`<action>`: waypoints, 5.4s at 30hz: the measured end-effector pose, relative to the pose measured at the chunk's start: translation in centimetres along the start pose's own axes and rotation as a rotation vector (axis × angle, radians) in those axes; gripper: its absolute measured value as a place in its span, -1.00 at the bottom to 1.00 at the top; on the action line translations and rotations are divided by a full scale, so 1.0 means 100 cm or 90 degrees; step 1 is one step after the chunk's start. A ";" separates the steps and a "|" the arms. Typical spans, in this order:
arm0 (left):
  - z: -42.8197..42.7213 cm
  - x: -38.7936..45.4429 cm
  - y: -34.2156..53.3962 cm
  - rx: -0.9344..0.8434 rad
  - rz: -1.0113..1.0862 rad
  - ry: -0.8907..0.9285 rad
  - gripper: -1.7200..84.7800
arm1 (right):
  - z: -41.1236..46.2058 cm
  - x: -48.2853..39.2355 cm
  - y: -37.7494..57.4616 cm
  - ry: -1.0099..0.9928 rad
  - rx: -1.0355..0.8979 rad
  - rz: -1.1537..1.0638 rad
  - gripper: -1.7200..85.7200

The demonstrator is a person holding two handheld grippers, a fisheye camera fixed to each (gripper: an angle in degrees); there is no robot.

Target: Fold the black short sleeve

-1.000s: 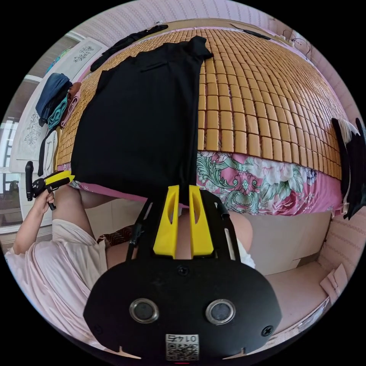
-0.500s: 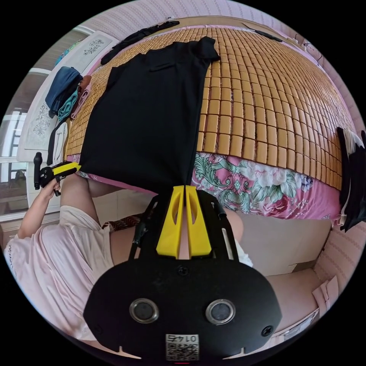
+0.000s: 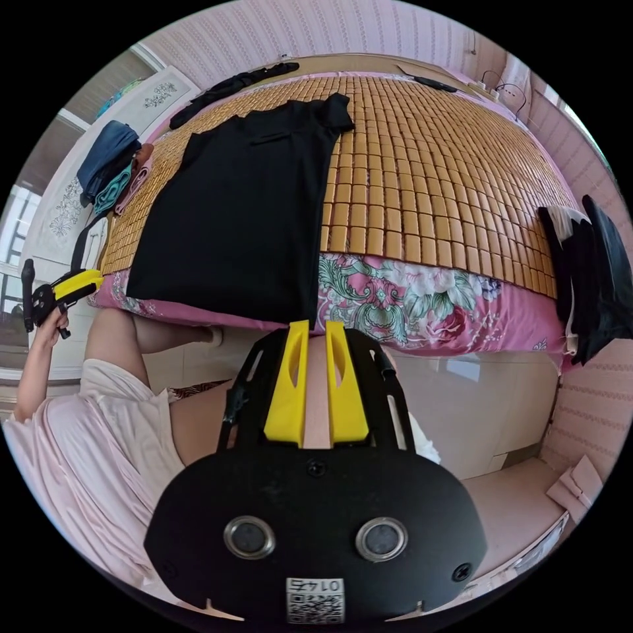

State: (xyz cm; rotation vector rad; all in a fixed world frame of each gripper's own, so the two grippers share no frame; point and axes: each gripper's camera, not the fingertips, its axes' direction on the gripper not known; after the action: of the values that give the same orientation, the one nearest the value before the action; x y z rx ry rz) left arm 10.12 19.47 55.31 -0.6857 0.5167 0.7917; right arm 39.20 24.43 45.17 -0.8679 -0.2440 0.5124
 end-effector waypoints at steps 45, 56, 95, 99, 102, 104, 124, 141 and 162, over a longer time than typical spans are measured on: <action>0.191 0.032 -0.576 0.104 0.219 0.201 -0.82 | -0.010 0.152 -0.448 -0.170 0.197 0.179 -0.82; 0.262 0.049 -0.643 0.077 0.288 0.277 -0.95 | -0.005 0.168 -0.477 -0.177 0.230 0.223 -0.94; 0.310 -0.334 -0.255 0.076 -0.219 0.169 -0.80 | 0.255 -0.100 -0.782 -0.168 0.033 -0.250 -0.85; 0.324 -0.359 -0.242 0.059 -0.233 0.206 -0.83 | 0.258 -0.094 -0.788 -0.222 0.027 -0.281 -0.93; 0.313 -0.380 -0.218 0.090 -0.263 0.194 -0.86 | 0.246 -0.106 -0.794 -0.272 0.042 -0.322 -0.95; 0.297 -0.403 -0.192 0.137 -0.313 0.190 -0.87 | 0.246 -0.133 -0.809 -0.351 0.023 -0.355 -0.95; 0.324 -0.497 -0.104 0.096 -0.502 0.283 -0.78 | 0.377 -0.246 -0.814 -0.137 -0.093 -0.526 -0.80; 0.279 -0.455 -0.112 0.262 -0.303 0.305 -0.90 | 0.288 -0.062 -0.815 -0.414 0.130 -0.210 -0.92; 0.332 -0.364 -0.214 0.039 -0.279 0.270 -0.81 | 0.353 -0.190 -0.851 -0.144 0.008 -0.337 -0.94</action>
State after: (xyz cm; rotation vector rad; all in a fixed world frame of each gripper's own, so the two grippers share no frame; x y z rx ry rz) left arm 10.45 15.59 108.91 -0.8765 0.7378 0.2142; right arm 36.68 -7.67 133.48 -0.6964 -0.6555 0.1141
